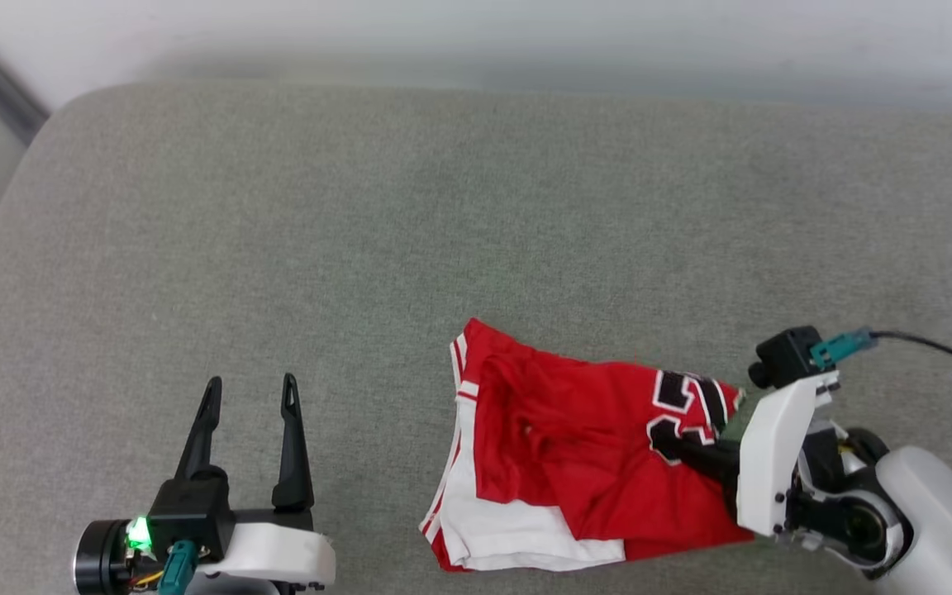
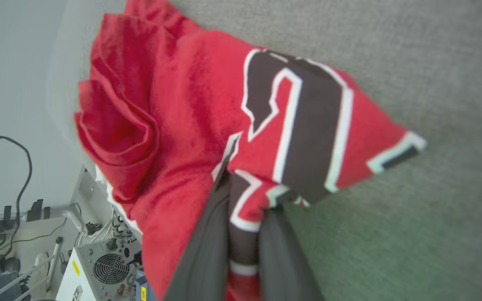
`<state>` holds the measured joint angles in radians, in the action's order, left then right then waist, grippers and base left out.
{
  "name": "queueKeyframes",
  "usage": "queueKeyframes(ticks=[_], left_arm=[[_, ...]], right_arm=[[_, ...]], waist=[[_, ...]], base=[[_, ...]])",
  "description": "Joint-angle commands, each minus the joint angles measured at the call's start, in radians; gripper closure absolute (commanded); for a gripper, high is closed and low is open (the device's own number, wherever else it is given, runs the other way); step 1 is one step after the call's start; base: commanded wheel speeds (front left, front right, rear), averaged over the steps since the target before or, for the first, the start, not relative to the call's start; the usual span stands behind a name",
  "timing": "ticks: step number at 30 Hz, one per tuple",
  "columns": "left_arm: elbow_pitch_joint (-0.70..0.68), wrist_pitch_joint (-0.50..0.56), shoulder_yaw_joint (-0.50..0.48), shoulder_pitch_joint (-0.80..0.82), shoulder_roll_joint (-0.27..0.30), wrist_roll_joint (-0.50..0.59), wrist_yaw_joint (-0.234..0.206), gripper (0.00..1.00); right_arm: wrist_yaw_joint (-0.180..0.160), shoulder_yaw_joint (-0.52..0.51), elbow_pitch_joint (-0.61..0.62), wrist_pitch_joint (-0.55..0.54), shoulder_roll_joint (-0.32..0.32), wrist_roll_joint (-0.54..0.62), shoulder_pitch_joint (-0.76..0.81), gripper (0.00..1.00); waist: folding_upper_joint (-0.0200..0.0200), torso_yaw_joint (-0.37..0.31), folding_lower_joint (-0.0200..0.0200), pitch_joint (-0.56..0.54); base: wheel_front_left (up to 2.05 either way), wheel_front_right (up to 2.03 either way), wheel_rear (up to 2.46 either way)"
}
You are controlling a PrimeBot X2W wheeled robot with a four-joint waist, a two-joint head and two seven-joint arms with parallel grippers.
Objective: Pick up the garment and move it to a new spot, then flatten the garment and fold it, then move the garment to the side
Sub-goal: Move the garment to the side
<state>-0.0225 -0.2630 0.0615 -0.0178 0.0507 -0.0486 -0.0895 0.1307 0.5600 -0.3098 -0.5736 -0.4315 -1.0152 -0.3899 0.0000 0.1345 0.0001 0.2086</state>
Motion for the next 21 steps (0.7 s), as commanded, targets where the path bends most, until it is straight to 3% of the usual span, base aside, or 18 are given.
queueKeyframes(ticks=[1, 11, 21], left_arm=[[0.000, -0.002, -0.002, -0.013, -0.001, -0.005, -0.005, 0.00], [-0.025, -0.002, -0.051, -0.068, -0.001, -0.010, -0.017, 0.00], [-0.058, -0.002, -0.086, -0.025, -0.001, 0.001, -0.008, 0.00]], right_arm=[[0.000, 0.009, 0.020, 0.016, -0.020, -0.005, -0.032, 1.00], [0.000, 0.120, 0.208, 0.002, -0.176, 0.014, -0.161, 1.00], [0.000, 0.143, 0.301, -0.018, -0.350, 0.094, -0.308, 1.00]], waist=[[0.0000, -0.017, -0.0001, -0.033], [0.0000, -0.145, -0.0001, -0.083], [0.0000, -0.320, -0.0001, 0.022]], base=[[0.00, 0.00, 0.00], [0.00, 0.00, 0.00], [0.00, 0.00, 0.00]])
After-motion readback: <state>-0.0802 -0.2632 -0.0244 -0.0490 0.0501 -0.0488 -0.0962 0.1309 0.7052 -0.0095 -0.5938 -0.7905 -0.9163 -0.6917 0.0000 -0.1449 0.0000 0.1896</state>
